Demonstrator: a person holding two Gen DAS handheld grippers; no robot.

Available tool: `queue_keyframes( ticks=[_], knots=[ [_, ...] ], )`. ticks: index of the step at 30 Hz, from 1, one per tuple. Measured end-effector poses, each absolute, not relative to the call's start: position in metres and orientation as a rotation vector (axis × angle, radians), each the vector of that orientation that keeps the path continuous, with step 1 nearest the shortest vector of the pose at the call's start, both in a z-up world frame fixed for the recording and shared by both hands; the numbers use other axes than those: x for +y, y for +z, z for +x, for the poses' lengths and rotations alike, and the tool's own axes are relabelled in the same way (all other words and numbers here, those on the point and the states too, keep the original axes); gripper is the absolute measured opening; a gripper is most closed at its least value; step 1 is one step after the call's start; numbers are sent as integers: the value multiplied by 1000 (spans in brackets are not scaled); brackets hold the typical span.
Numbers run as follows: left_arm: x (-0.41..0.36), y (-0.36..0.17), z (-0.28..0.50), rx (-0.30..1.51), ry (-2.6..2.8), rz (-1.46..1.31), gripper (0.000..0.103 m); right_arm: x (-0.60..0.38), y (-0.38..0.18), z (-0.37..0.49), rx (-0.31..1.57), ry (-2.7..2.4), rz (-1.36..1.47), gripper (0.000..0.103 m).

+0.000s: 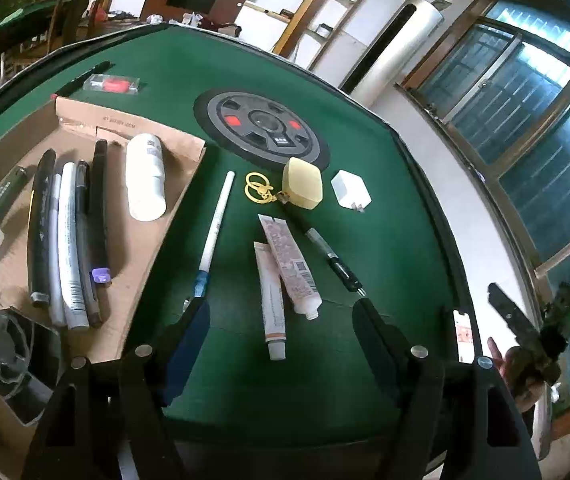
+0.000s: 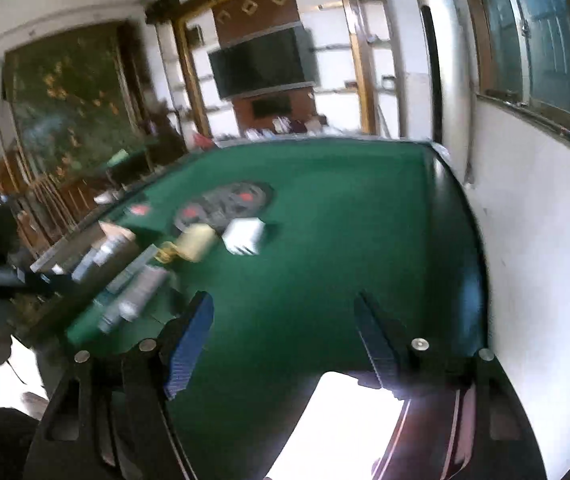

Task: Organize rigid objects
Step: 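Grasp the black pen beside the keychain with the right gripper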

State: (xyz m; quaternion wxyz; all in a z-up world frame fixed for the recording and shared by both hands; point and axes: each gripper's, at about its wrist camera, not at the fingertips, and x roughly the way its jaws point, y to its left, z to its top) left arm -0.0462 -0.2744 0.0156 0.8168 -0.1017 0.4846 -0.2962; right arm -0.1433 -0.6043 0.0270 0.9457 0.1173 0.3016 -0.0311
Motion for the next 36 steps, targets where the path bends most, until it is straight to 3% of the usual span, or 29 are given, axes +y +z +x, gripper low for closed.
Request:
queue_keyframes(
  ticks=[10,19,24,29,31,34,36],
  knots=[
    [-267,14,-42,1040,-622,-231,77,-602,2,-137,719,-82,190,72],
    [-265,6,-38,1061,-606,-227,77,-567,65,-137,546,84,296,72],
    [-265,6,-40,1060,-588,-194,77,-502,65,-72,669,253,432,72],
    [-265,4,-45,1056,-587,-155,77,-460,29,8,872,246,411,72],
    [-266,2,-46,1059,-589,-140,77,-458,5,33,939,220,400,66],
    [-271,-1,-45,1072,-599,-131,77,-472,-23,42,1000,182,427,47],
    [-274,-2,-42,1073,-603,-135,77,-476,-32,41,1017,166,416,43]
  ],
)
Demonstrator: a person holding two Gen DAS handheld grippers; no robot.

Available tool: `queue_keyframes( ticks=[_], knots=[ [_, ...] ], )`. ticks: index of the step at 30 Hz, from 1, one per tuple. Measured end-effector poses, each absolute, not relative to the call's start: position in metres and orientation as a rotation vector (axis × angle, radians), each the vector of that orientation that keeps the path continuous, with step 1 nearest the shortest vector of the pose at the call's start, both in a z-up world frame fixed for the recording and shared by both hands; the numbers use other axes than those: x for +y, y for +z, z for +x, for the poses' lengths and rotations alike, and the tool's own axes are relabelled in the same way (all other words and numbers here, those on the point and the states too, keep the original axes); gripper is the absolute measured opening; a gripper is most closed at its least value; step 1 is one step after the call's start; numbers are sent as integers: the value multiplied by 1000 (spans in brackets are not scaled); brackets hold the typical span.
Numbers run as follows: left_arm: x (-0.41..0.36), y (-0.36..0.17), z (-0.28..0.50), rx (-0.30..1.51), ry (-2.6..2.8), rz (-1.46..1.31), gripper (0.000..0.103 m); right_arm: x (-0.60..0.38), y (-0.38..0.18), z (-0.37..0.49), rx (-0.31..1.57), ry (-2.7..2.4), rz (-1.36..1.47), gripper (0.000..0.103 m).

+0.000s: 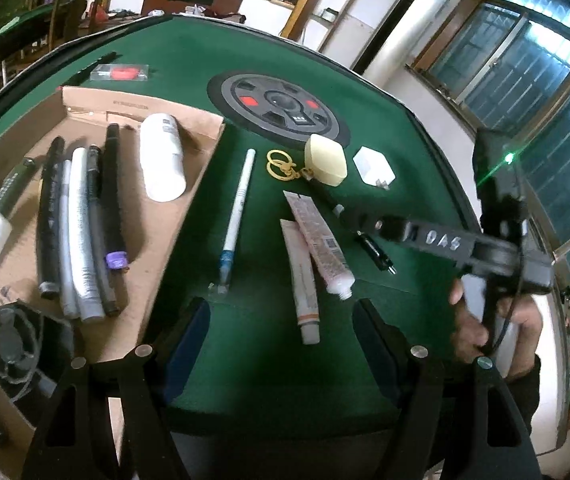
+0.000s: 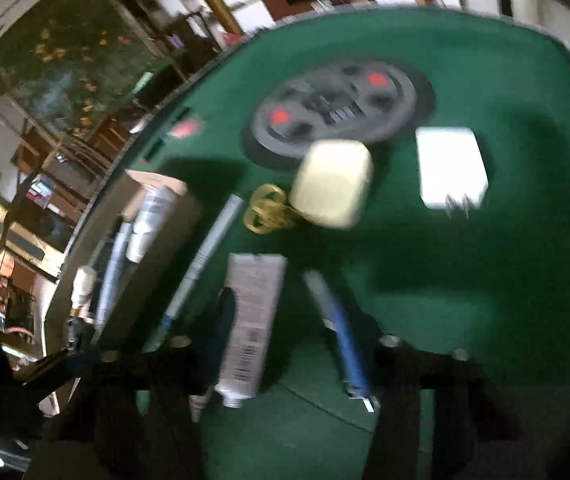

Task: Organize rigid objects
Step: 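Grasp the black pen beside the keychain with the right gripper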

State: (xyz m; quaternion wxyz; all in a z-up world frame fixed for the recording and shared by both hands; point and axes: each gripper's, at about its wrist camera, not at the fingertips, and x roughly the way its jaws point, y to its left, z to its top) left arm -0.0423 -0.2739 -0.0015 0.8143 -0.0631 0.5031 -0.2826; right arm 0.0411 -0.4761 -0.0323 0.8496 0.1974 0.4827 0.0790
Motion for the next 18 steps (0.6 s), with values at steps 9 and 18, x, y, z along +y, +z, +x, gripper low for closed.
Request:
queue_keyframes(
  ticks=[9,18],
  knots=[
    [-296,0,-31,1070,-598,-156,77,-467,-33,29,1014,87,270,12],
    [-326,3,-33,1056,-627,-82,77,-496,-34,19,1036,109,445,11]
  ],
)
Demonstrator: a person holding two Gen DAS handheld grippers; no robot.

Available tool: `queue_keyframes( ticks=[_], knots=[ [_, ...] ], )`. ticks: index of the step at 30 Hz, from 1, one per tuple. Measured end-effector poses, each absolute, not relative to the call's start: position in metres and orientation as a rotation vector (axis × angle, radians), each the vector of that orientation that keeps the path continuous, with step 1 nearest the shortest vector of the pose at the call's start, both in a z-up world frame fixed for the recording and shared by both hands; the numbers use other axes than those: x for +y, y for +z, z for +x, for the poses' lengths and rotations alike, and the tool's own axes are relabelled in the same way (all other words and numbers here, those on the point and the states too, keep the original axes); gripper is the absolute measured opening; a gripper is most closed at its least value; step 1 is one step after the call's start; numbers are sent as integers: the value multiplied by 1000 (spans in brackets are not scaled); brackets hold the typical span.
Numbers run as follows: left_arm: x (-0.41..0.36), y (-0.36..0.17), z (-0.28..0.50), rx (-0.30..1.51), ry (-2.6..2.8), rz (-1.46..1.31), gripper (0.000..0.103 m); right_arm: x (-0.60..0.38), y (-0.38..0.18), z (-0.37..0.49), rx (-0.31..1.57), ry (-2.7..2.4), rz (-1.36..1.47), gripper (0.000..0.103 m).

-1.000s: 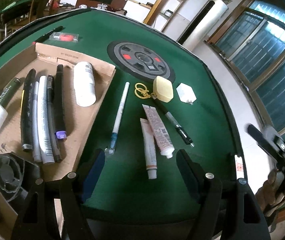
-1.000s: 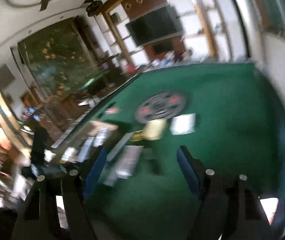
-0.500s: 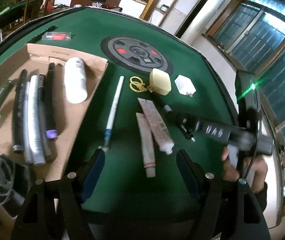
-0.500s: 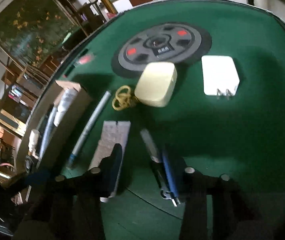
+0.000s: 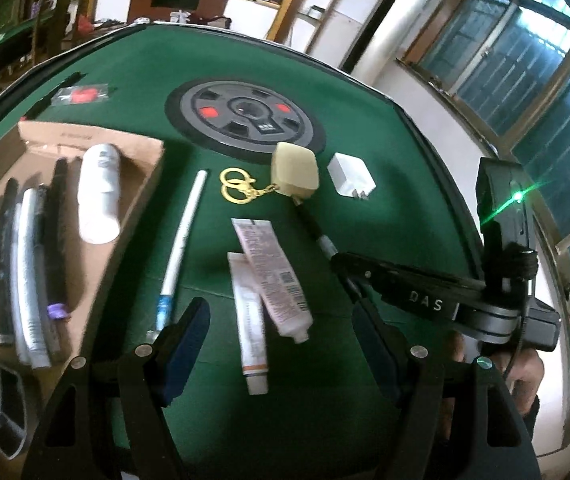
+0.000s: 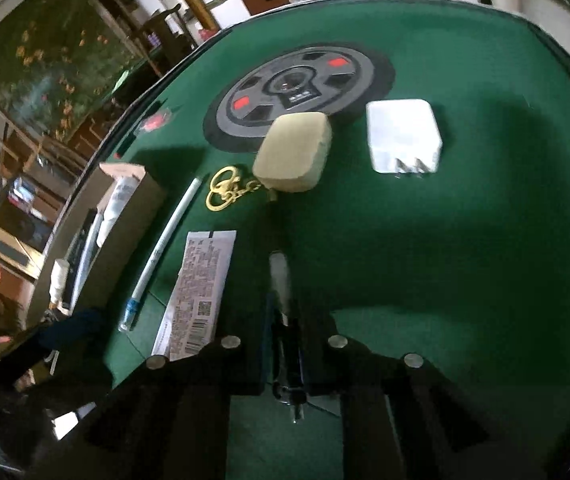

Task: Organize rigid objects
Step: 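Grasp the black pen beside the keychain with the right gripper, then grasp the white labelled tube with the left gripper while the right gripper holds the black pen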

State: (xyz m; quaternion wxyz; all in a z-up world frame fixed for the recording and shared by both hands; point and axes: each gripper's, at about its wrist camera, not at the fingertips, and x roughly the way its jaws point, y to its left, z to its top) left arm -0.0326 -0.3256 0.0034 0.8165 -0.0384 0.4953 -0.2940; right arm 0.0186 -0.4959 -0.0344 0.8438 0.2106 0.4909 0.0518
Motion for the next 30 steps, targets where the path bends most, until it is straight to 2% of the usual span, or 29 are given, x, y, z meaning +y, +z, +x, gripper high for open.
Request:
queue_keyframes(
  ticks=[10,12,14,18,21,24,30],
  knots=[
    [-346,5,-32,1033,-642,-31,75,-508,-36,14,1031,90,503,10],
    [-353,3,-31,1025,-639,-3,72,-509,-37,15,1037,92,510,10],
    [-362,-5,-26,1047,-620,28,62,-511,-38,15,1035,90,517,10],
    [-368,-22,-14,1107,-576,45,57,-513,-38,15,1033,84,528,10],
    [-374,-25,-14,1081,-559,88,52,-516,-40,14,1031,78,540,10],
    [-384,-28,-18,1057,-559,149,35,-518,-40,14,1030,75,547,10],
    [-386,-28,-31,1044,-602,203,34,-518,-40,14,1030,75,545,10]
  ],
)
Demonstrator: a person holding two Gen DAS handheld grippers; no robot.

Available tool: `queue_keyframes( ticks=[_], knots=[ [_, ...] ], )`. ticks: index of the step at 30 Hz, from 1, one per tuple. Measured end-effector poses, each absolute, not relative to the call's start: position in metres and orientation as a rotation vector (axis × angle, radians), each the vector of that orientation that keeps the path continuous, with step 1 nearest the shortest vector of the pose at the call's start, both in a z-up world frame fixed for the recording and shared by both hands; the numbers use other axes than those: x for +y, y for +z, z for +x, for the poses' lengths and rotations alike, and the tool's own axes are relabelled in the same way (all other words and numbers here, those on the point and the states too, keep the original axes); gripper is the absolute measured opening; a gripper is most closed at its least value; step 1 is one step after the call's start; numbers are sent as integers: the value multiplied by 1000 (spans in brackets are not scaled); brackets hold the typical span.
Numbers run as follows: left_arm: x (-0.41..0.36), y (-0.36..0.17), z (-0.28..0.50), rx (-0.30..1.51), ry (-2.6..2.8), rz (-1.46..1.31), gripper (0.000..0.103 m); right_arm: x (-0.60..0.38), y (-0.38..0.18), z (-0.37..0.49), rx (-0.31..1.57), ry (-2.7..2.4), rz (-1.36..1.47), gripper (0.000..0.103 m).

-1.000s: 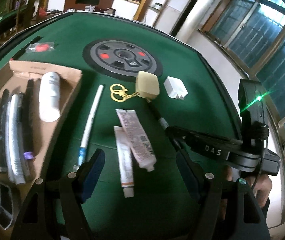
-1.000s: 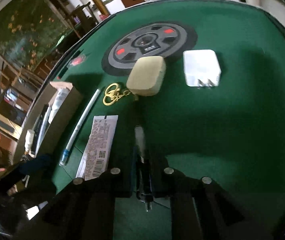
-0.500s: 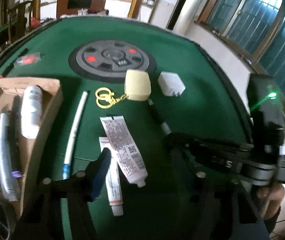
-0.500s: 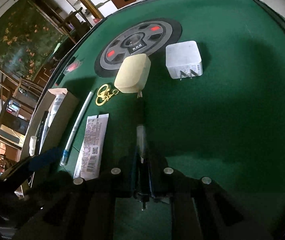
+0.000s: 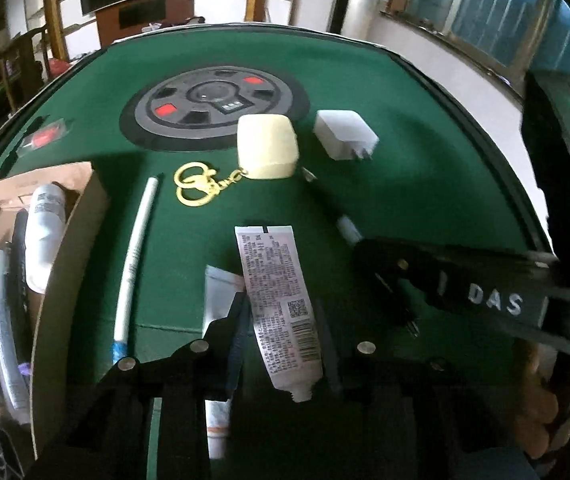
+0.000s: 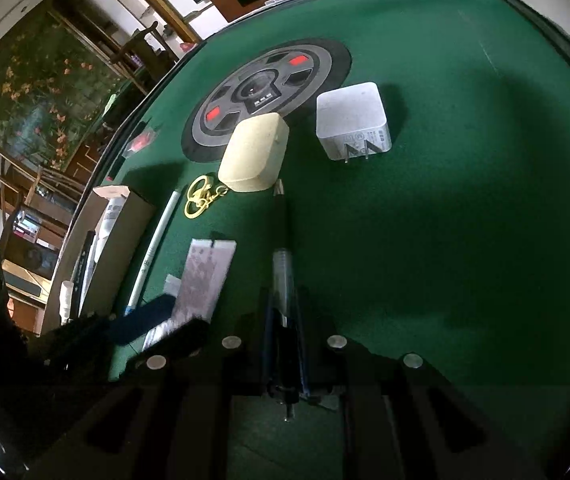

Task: Organize rigid objects
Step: 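Grasp the white labelled tube with the left gripper while the right gripper holds the black pen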

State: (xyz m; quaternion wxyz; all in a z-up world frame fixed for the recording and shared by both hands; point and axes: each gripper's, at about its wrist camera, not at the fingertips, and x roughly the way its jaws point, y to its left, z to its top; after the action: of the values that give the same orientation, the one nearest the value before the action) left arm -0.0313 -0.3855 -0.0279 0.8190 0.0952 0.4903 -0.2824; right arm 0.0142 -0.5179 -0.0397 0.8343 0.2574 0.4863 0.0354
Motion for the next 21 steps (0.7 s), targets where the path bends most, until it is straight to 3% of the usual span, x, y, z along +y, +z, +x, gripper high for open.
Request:
queue_keyframes(
  ticks=[4,7,21],
  knots=[
    [-395,-35,-37,1034,-600,274,39,-517,-40,15,1030,72,529,10],
    [-401,-37,-45,992,-596,348,32,-515,-39,15,1028,68,509,10],
    [-311,11,-42,1047,-693,-95,31,-487,-30,14,977,168,435,10]
  ],
)
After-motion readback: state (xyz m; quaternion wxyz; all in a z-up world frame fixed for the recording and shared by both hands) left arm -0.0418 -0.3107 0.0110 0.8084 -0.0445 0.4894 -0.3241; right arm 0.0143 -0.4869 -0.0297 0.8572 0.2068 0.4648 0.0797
